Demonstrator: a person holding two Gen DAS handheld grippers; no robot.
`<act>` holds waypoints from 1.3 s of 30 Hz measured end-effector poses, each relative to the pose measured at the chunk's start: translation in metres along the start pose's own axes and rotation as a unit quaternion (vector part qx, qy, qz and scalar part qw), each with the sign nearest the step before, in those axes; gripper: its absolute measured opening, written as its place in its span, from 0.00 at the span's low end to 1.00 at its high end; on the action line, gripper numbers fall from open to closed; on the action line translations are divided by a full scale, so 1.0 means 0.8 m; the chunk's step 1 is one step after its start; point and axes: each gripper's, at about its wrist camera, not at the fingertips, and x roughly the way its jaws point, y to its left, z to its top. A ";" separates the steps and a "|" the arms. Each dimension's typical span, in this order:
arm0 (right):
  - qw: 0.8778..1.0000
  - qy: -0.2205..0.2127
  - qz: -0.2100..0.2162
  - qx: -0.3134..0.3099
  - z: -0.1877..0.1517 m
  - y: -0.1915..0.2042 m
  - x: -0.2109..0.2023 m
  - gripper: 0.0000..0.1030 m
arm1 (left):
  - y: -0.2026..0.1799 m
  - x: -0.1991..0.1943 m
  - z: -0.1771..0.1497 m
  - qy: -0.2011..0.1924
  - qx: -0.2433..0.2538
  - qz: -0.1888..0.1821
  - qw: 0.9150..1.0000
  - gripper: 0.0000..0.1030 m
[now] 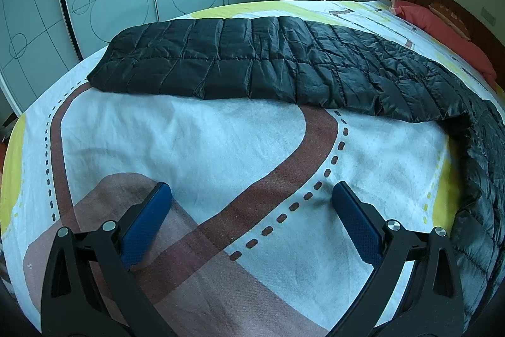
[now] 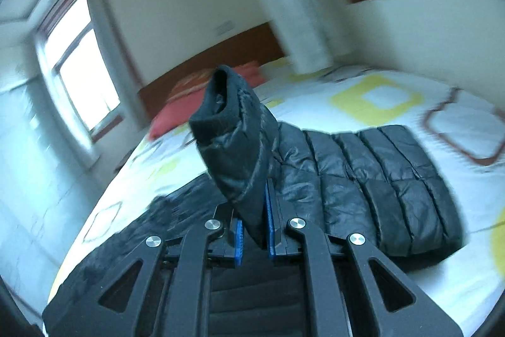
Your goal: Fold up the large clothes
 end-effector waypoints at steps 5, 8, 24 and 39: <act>0.997 0.048 0.044 -0.045 -0.043 0.116 0.050 0.11 | 0.000 0.001 -0.001 -0.004 0.000 0.000 1.000 0.98; 0.992 0.076 0.067 -0.073 -0.073 0.174 0.078 0.11 | 0.002 0.000 -0.002 -0.007 0.000 0.000 1.000 0.98; 0.954 0.229 0.060 -0.184 -0.214 0.295 0.176 0.16 | 0.002 0.001 -0.004 -0.014 0.001 0.000 1.000 0.98; 0.962 0.171 0.129 -0.172 -0.162 0.256 0.076 0.77 | 0.002 0.001 -0.005 -0.014 0.000 -0.001 1.000 0.98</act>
